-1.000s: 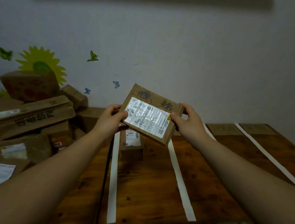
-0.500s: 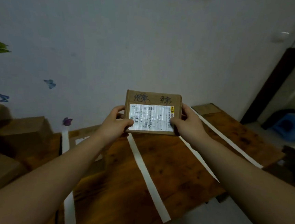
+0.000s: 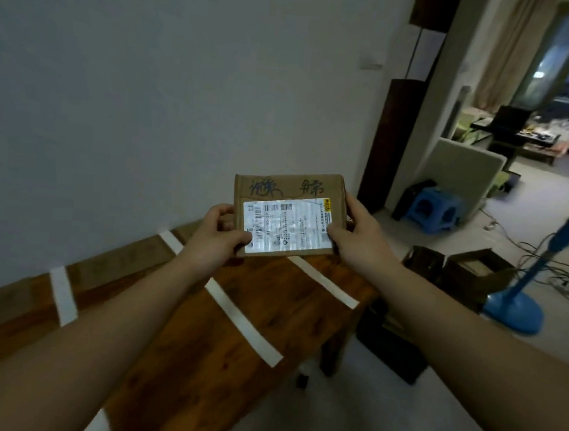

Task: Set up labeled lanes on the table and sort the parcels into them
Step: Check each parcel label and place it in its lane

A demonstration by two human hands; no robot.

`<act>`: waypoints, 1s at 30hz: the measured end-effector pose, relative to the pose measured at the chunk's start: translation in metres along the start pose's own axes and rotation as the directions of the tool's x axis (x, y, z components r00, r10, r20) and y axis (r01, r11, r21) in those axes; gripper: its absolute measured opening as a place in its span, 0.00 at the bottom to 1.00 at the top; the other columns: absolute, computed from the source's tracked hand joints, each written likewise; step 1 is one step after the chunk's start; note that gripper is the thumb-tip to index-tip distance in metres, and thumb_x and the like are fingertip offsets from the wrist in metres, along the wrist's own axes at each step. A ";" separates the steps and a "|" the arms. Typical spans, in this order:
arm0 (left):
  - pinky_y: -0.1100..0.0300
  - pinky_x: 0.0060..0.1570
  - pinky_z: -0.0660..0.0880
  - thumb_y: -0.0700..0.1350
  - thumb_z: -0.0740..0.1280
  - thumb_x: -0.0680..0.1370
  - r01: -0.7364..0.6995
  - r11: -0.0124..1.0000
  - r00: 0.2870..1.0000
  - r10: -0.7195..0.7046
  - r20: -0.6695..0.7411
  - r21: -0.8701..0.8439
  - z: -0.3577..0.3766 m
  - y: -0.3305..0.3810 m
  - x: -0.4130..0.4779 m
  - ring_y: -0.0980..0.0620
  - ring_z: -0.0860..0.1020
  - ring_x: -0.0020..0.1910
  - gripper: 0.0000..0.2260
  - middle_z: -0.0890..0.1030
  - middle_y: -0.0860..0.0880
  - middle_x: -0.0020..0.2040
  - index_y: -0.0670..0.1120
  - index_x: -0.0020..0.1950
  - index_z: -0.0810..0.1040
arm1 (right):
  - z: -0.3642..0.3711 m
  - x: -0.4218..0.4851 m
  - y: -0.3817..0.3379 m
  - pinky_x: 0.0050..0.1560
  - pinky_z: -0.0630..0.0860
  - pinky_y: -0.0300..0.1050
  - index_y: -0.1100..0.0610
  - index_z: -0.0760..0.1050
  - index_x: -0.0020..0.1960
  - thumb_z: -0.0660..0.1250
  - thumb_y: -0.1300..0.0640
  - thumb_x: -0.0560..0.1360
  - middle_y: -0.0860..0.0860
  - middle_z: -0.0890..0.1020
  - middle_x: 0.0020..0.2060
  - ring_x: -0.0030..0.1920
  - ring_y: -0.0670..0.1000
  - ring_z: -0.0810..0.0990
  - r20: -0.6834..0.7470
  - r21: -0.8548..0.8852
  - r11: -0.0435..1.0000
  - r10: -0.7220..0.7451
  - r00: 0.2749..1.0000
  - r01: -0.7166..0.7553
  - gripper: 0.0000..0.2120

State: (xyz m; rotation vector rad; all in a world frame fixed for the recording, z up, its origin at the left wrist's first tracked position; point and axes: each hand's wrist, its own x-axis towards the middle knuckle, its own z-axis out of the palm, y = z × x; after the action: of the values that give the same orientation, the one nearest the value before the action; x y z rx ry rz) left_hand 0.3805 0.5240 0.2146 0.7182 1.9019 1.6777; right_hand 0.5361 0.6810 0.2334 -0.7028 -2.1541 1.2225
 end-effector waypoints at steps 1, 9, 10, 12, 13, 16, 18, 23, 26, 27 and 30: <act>0.45 0.50 0.79 0.37 0.65 0.77 -0.005 1.000 1.000 0.005 0.010 0.007 0.018 0.001 0.008 0.48 0.80 0.50 0.22 0.76 0.51 0.52 0.51 0.67 0.63 | -0.016 0.008 0.011 0.42 0.75 0.29 0.46 0.60 0.74 0.61 0.61 0.79 0.43 0.75 0.57 0.50 0.41 0.76 -0.009 -0.023 1.000 0.001 1.000 -0.001 0.26; 0.46 0.48 0.80 0.40 0.67 0.76 -0.027 0.997 0.998 0.023 0.058 0.067 0.099 0.011 0.093 0.48 0.80 0.51 0.23 0.75 0.50 0.55 0.53 0.68 0.65 | -0.089 0.080 0.078 0.53 0.80 0.48 0.41 0.56 0.75 0.62 0.57 0.79 0.46 0.75 0.64 0.58 0.47 0.78 -0.009 0.026 0.999 0.041 0.999 -0.041 0.29; 0.46 0.48 0.80 0.40 0.67 0.76 -0.024 0.997 0.998 0.020 0.058 0.070 0.106 0.010 0.107 0.48 0.80 0.51 0.23 0.75 0.50 0.54 0.52 0.69 0.65 | -0.092 0.092 0.085 0.50 0.81 0.44 0.41 0.56 0.75 0.62 0.58 0.79 0.45 0.75 0.62 0.57 0.46 0.78 -0.003 0.038 0.998 0.049 0.999 -0.049 0.29; 0.49 0.46 0.81 0.39 0.67 0.76 -0.004 0.997 0.999 0.000 0.051 0.077 0.117 0.002 0.137 0.49 0.80 0.50 0.24 0.75 0.52 0.53 0.50 0.70 0.64 | -0.094 0.116 0.100 0.44 0.80 0.38 0.42 0.56 0.75 0.62 0.59 0.80 0.43 0.75 0.59 0.54 0.45 0.79 0.003 0.060 0.995 0.081 0.997 -0.082 0.29; 0.52 0.44 0.81 0.40 0.67 0.77 0.015 0.997 0.999 -0.019 0.049 0.080 0.122 -0.005 0.153 0.50 0.80 0.48 0.25 0.75 0.53 0.52 0.50 0.71 0.63 | -0.093 0.130 0.110 0.43 0.81 0.38 0.43 0.56 0.75 0.62 0.60 0.79 0.43 0.75 0.57 0.54 0.46 0.80 0.008 0.060 0.993 0.100 0.995 -0.100 0.29; 0.61 0.35 0.78 0.42 0.66 0.77 0.073 0.992 0.996 -0.077 0.035 0.107 0.136 -0.030 0.201 0.54 0.79 0.44 0.27 0.74 0.54 0.52 0.49 0.74 0.60 | -0.084 0.177 0.138 0.40 0.79 0.35 0.47 0.61 0.73 0.63 0.60 0.79 0.41 0.74 0.52 0.52 0.46 0.78 0.020 -0.063 0.993 0.105 0.994 -0.103 0.25; 0.61 0.34 0.77 0.43 0.65 0.78 0.140 0.984 0.989 -0.144 0.024 0.111 0.143 -0.047 0.235 0.52 0.79 0.44 0.27 0.73 0.53 0.55 0.49 0.75 0.59 | -0.075 0.211 0.157 0.35 0.75 0.30 0.51 0.67 0.66 0.63 0.60 0.78 0.40 0.73 0.47 0.45 0.42 0.77 0.047 -0.158 0.982 0.108 0.993 -0.099 0.18; 0.59 0.42 0.79 0.43 0.65 0.78 0.279 0.949 0.955 -0.290 0.055 0.148 0.151 -0.086 0.293 0.53 0.79 0.46 0.26 0.76 0.53 0.52 0.50 0.74 0.60 | -0.049 0.284 0.206 0.34 0.74 0.33 0.49 0.70 0.55 0.64 0.58 0.78 0.42 0.76 0.44 0.46 0.43 0.79 0.168 -0.231 0.953 0.237 0.957 -0.196 0.07; 0.61 0.43 0.77 0.41 0.65 0.78 0.357 0.926 0.931 -0.364 0.035 0.120 0.152 -0.102 0.319 0.53 0.78 0.49 0.24 0.76 0.49 0.57 0.49 0.73 0.63 | -0.031 0.320 0.231 0.41 0.74 0.34 0.48 0.67 0.54 0.64 0.58 0.78 0.40 0.73 0.44 0.47 0.44 0.77 0.232 -0.256 0.937 0.298 0.926 -0.238 0.09; 0.59 0.48 0.77 0.40 0.65 0.78 0.379 0.919 0.924 -0.383 0.014 0.105 0.152 -0.108 0.326 0.52 0.78 0.51 0.23 0.77 0.48 0.58 0.49 0.72 0.64 | -0.026 0.331 0.239 0.46 0.76 0.38 0.48 0.68 0.55 0.65 0.59 0.78 0.41 0.74 0.46 0.50 0.46 0.77 0.253 -0.263 0.934 0.310 0.917 -0.243 0.10; 0.51 0.57 0.77 0.40 0.66 0.77 0.426 0.901 0.904 -0.422 -0.064 0.084 0.156 -0.123 0.345 0.50 0.78 0.54 0.21 0.77 0.47 0.59 0.48 0.69 0.67 | -0.011 0.363 0.255 0.60 0.74 0.47 0.50 0.67 0.67 0.65 0.59 0.77 0.48 0.75 0.59 0.62 0.52 0.74 0.329 -0.279 0.930 0.328 0.885 -0.241 0.19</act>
State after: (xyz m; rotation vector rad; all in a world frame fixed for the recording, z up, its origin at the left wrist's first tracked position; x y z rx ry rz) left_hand 0.2243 0.8592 0.0657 0.2685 2.0032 1.3426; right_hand 0.3302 1.0467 0.0903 -0.9849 -2.6083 1.3559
